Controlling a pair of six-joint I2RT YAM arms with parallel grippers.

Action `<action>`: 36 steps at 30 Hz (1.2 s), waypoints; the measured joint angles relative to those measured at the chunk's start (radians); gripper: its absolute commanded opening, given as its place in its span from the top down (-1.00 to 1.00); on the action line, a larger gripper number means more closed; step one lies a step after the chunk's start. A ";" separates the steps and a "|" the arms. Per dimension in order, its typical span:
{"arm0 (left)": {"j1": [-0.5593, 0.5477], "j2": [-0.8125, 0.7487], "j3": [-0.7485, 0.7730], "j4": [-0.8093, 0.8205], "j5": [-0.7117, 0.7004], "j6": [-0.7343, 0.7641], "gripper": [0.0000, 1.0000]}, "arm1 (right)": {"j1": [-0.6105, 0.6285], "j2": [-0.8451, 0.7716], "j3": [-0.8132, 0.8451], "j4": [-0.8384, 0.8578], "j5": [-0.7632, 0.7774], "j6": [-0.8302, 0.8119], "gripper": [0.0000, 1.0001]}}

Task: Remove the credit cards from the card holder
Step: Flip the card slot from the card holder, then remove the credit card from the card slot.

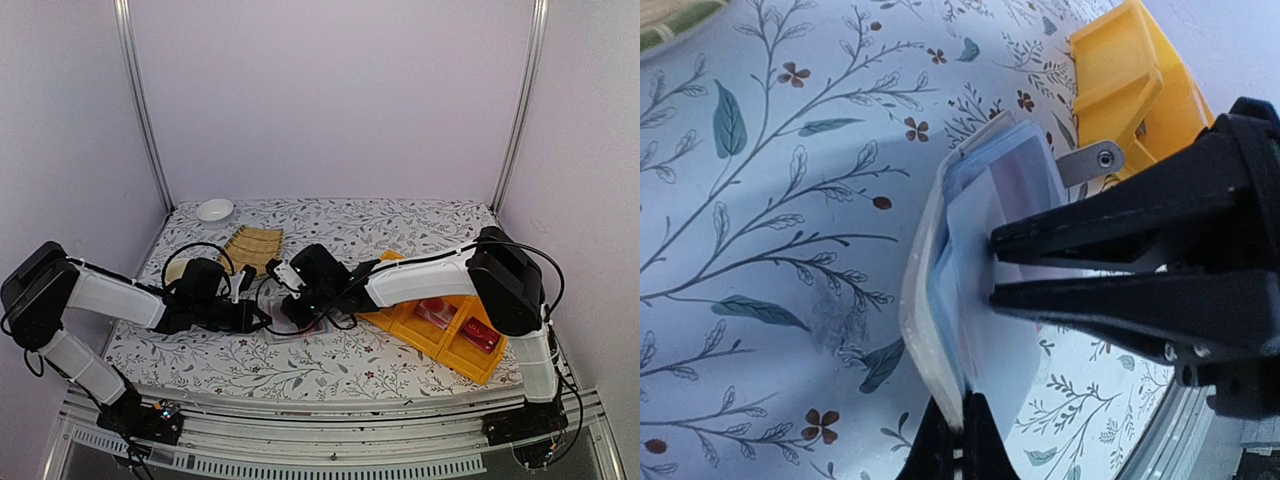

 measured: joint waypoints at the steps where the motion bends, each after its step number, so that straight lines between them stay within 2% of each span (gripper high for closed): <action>1: 0.000 0.000 0.000 -0.005 -0.004 0.002 1.00 | -0.002 0.000 -0.010 -0.020 0.024 -0.013 0.70; 5: 0.000 -0.001 0.001 -0.022 -0.019 0.007 1.00 | -0.016 -0.002 -0.036 -0.092 0.111 -0.043 0.69; 8: 0.000 -0.010 0.001 -0.035 -0.024 0.013 1.00 | -0.037 -0.033 -0.089 -0.104 0.139 -0.049 0.50; 13: -0.001 -0.052 0.001 -0.036 -0.023 0.022 1.00 | -0.072 -0.130 -0.157 -0.114 0.034 -0.117 0.44; 18: -0.002 -0.081 0.001 -0.065 -0.035 0.029 1.00 | -0.077 -0.152 -0.103 -0.127 -0.037 -0.134 0.45; 27: -0.002 -0.066 0.001 -0.080 -0.055 0.040 1.00 | -0.036 -0.243 0.020 -0.174 0.096 -0.113 0.42; 32: -0.002 -0.055 0.001 -0.080 -0.056 0.040 1.00 | 0.018 -0.264 -0.002 -0.059 -0.078 -0.084 0.44; 36: -0.002 -0.055 0.001 -0.079 -0.058 0.040 1.00 | -0.016 -0.217 -0.032 0.017 -0.261 0.010 0.45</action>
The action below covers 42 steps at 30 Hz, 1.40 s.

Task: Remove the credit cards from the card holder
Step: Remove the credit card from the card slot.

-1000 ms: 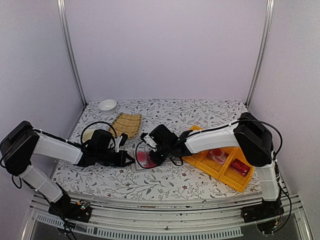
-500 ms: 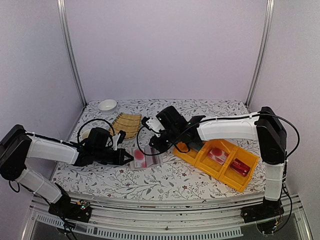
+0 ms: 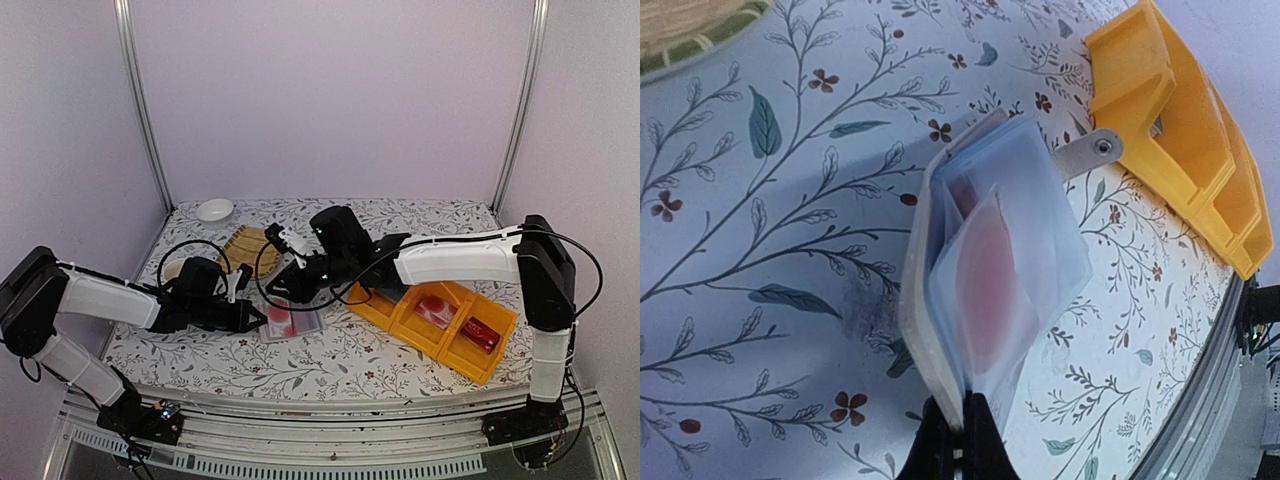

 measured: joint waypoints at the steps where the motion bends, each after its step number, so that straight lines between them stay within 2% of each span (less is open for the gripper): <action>1: 0.000 0.000 0.000 0.000 0.000 0.000 1.00 | -0.023 0.023 -0.009 0.021 -0.043 0.027 0.45; 9: 0.000 0.014 -0.002 0.011 -0.008 0.000 1.00 | -0.166 0.206 -0.045 0.060 -0.238 0.169 0.41; 19: 0.000 0.053 -0.005 0.028 -0.021 0.004 1.00 | -0.179 0.311 0.002 0.084 -0.358 0.226 0.50; 22: 0.000 0.058 -0.006 0.031 -0.021 0.004 1.00 | -0.179 0.324 0.003 0.105 -0.398 0.236 0.59; 24: 0.000 0.061 -0.008 0.037 -0.022 0.004 1.00 | -0.179 0.333 0.003 0.122 -0.433 0.243 0.74; 29: 0.000 0.069 -0.013 0.038 -0.024 0.004 1.00 | -0.185 0.395 0.031 0.175 -0.554 0.280 0.94; 35: 0.000 0.074 -0.017 0.037 -0.028 0.004 1.00 | -0.194 0.402 0.009 0.257 -0.649 0.324 0.97; 42: -0.002 0.076 -0.018 0.045 -0.024 0.008 1.00 | -0.197 0.328 -0.066 0.258 -0.623 0.328 0.96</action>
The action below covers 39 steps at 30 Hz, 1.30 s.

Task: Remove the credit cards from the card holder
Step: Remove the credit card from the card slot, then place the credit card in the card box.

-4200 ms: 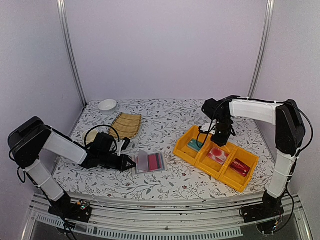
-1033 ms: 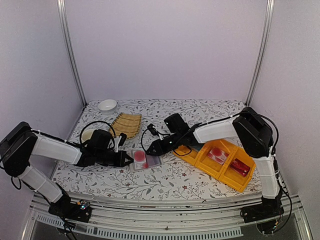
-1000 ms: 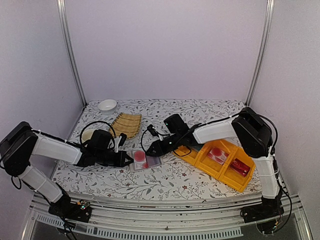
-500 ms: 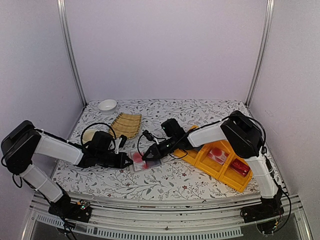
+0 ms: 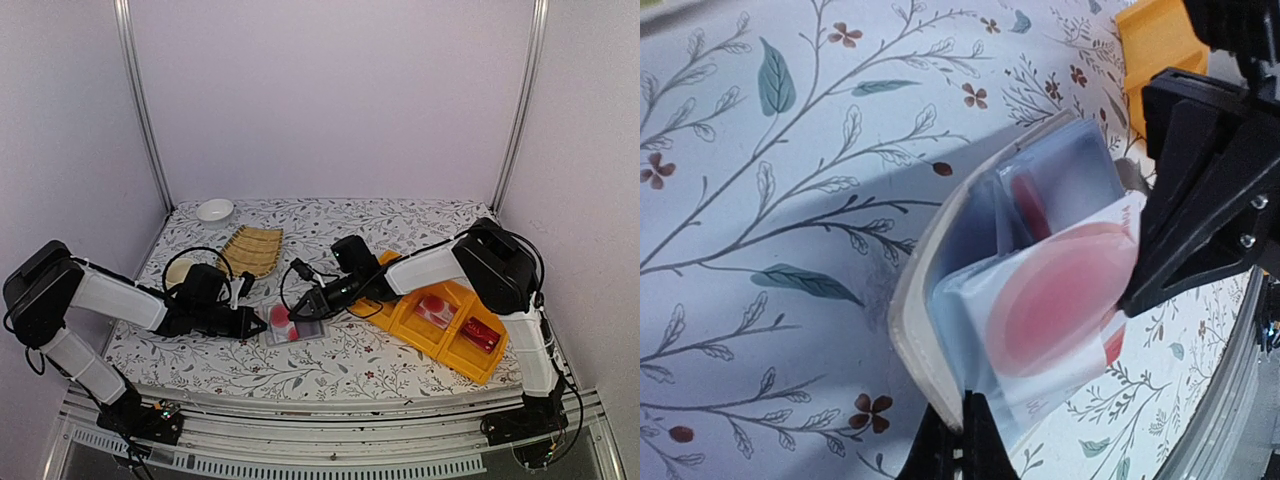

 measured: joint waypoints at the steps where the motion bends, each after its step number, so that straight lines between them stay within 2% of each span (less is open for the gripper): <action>1: 0.000 0.000 -0.001 0.002 0.000 0.000 1.00 | -0.004 -0.020 -0.017 -0.005 0.011 -0.004 0.97; 5: 0.000 0.000 -0.006 0.001 -0.002 0.001 1.00 | -0.022 -0.079 -0.068 -0.025 0.036 -0.023 0.97; 12: 0.000 0.011 -0.008 0.010 -0.001 0.001 1.00 | -0.027 -0.076 -0.059 -0.046 0.043 -0.039 0.95; 16: 0.000 0.026 -0.008 0.024 0.002 0.000 1.00 | -0.002 -0.043 -0.028 -0.040 0.042 -0.035 0.68; 19: -0.001 0.029 -0.007 0.027 0.002 0.000 1.00 | 0.010 -0.015 -0.023 -0.008 0.026 -0.006 0.64; 20: -0.001 0.030 -0.007 0.027 0.002 0.000 1.00 | 0.012 -0.003 -0.015 -0.002 0.019 0.003 0.65; 21: -0.001 0.031 -0.006 0.027 0.002 0.000 1.00 | 0.015 0.005 -0.009 0.002 0.015 0.009 0.74; 22: -0.002 0.032 -0.006 0.027 0.002 0.000 1.00 | 0.017 0.013 -0.004 0.006 0.012 0.018 0.92; 28: -0.002 0.032 -0.004 0.026 0.002 0.001 1.00 | 0.021 0.016 0.020 -0.007 0.013 0.029 0.96; 32: -0.002 0.032 -0.004 0.025 0.001 0.005 1.00 | 0.006 -0.037 0.024 -0.172 0.057 -0.043 0.96; 35: -0.003 0.032 -0.003 0.022 -0.003 0.016 1.00 | -0.022 -0.133 0.071 -0.409 0.129 -0.164 0.96; 39: -0.004 0.031 0.000 0.016 -0.010 0.028 1.00 | -0.122 -0.328 0.187 -0.742 0.298 -0.363 0.97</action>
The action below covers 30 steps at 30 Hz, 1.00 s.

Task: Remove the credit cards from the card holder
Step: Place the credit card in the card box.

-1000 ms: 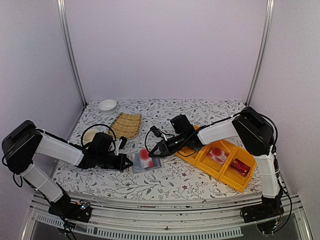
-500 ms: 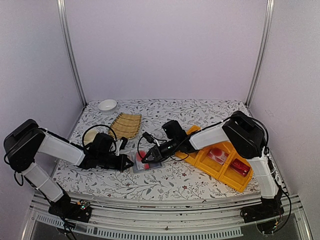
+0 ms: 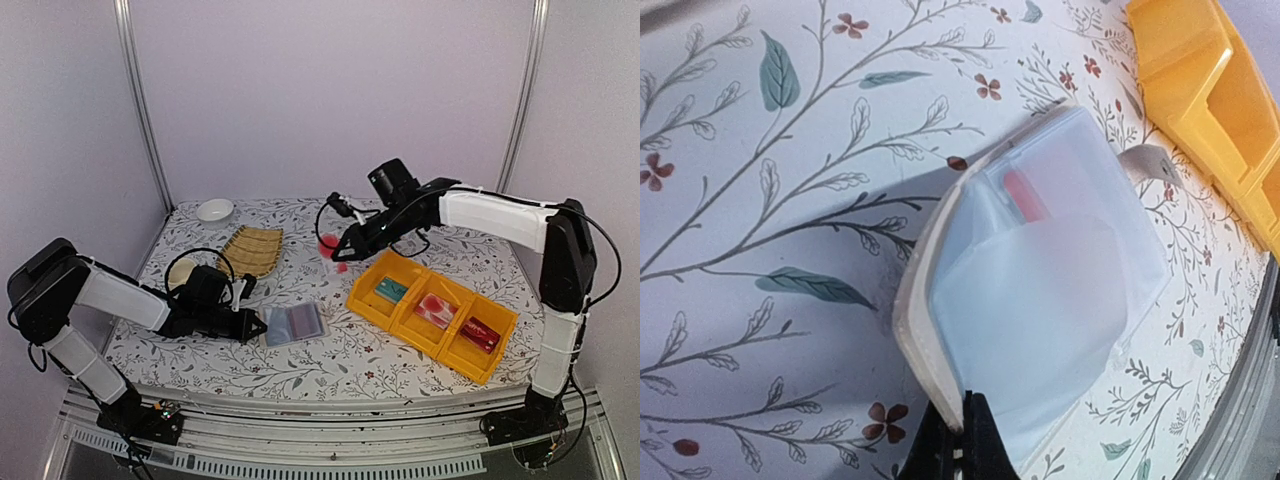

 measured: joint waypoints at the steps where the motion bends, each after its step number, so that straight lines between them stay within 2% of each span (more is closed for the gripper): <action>1: 0.000 0.000 0.001 -0.002 -0.003 0.005 1.00 | -0.033 -0.058 0.011 -0.060 0.043 -0.043 0.97; 7: -0.001 0.000 0.007 -0.011 -0.014 0.021 1.00 | -0.156 -0.363 -0.087 -0.286 0.330 -0.284 0.97; 10: -0.001 0.000 0.013 -0.020 -0.014 0.029 1.00 | -0.162 -0.412 -0.167 -0.383 0.450 -0.383 0.97; 14: -0.001 0.000 0.019 -0.027 -0.015 0.039 1.00 | -0.185 -0.402 -0.252 -0.457 0.529 -0.455 0.97; 21: -0.001 0.000 0.020 -0.029 -0.016 0.047 1.00 | -0.203 -0.368 -0.317 -0.503 0.567 -0.520 0.96; 26: -0.001 0.000 0.020 -0.029 -0.018 0.047 1.00 | -0.203 -0.260 -0.316 -0.528 0.583 -0.533 0.97; 30: -0.001 0.000 0.020 -0.029 -0.019 0.047 1.00 | -0.204 -0.244 -0.311 -0.538 0.586 -0.536 0.97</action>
